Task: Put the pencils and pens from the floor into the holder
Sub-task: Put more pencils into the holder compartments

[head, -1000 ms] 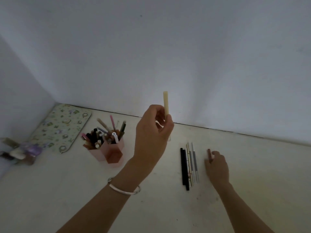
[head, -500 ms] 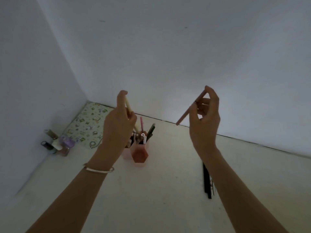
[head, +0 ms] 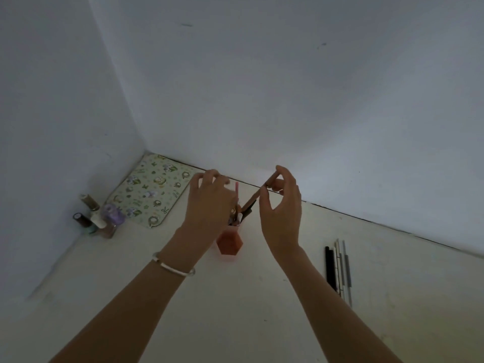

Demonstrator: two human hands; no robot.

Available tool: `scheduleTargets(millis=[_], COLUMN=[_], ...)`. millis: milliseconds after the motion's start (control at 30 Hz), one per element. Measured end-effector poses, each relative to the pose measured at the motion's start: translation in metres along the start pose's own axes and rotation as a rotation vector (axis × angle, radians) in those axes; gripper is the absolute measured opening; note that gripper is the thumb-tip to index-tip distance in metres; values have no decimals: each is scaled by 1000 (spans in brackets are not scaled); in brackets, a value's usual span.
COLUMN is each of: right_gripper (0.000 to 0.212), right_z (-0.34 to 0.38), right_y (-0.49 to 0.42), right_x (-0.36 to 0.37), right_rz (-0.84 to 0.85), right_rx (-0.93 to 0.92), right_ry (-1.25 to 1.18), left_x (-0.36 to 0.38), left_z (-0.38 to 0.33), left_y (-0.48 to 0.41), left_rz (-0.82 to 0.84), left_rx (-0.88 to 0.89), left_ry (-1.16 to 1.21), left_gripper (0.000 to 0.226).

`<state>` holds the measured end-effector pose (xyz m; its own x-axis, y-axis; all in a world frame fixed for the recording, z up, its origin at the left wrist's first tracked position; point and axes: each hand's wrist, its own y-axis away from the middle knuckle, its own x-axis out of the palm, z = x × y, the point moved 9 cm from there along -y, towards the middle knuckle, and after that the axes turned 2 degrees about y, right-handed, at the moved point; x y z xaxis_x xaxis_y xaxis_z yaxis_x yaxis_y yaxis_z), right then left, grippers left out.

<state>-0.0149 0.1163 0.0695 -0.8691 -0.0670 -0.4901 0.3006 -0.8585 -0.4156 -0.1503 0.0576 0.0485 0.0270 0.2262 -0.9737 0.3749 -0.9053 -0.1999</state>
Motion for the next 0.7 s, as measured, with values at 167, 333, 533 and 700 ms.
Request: scheduleTargets(millis=[167, 333, 533, 700], right_gripper=[49, 41, 43, 66], right_z=[0, -2, -11, -7], right_y=[-4, 1, 9, -4], right_x=[-6, 19, 39, 7], right_rz=[-49, 82, 203, 239], right_rx=[-7, -119, -338, -291], right_ry=[-32, 94, 371, 251], left_x=[-34, -84, -80, -104], left_z=[15, 41, 16, -47], left_y=[-9, -11, -4, 12], left_rz=[-180, -381, -407, -620], left_rx=[-61, -230, -163, -41], left_ry=[61, 335, 509, 632], left_gripper=[55, 52, 39, 29])
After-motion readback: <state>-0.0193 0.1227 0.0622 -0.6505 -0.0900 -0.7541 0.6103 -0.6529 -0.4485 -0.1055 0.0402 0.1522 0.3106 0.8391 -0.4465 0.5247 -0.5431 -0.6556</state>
